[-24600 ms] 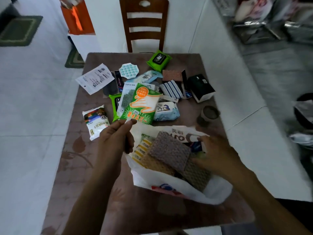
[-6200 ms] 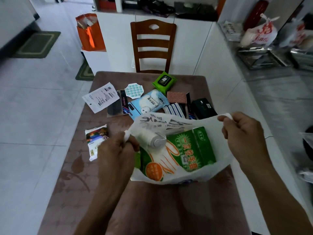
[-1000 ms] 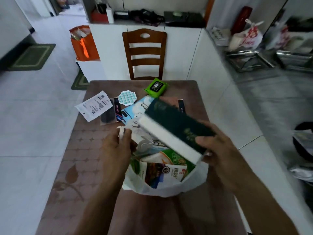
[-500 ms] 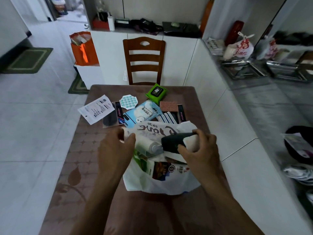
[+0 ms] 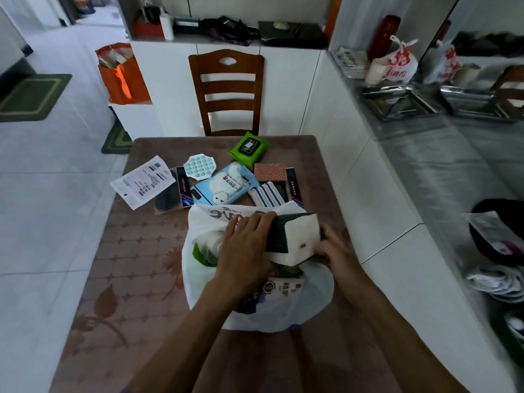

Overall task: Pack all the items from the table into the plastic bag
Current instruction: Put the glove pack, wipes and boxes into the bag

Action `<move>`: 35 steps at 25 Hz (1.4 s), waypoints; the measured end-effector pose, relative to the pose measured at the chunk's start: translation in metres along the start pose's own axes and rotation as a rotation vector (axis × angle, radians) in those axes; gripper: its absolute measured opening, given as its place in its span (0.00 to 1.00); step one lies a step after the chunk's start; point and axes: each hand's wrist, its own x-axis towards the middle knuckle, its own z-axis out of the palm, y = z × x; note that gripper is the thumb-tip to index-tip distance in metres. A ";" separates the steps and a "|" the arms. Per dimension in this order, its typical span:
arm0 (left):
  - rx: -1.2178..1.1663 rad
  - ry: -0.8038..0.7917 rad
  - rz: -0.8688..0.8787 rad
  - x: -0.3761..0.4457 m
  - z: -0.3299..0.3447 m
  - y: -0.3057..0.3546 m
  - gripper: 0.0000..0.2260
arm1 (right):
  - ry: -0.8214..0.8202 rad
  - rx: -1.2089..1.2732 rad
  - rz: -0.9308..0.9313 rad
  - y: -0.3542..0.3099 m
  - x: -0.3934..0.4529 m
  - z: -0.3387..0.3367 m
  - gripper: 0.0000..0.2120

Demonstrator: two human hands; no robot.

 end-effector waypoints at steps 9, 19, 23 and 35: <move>-0.073 0.094 0.000 -0.004 0.011 -0.008 0.39 | -0.144 -1.386 -0.256 0.026 0.029 -0.037 0.09; -0.071 0.084 -0.012 0.001 0.008 -0.009 0.38 | 0.283 0.464 -0.022 -0.020 0.017 -0.046 0.10; 0.053 0.054 0.017 0.007 0.004 0.000 0.37 | -0.031 0.752 -0.145 -0.051 0.005 -0.045 0.11; 0.412 -0.129 -0.160 0.067 0.029 0.025 0.29 | -0.299 0.241 -0.335 -0.055 -0.025 -0.027 0.14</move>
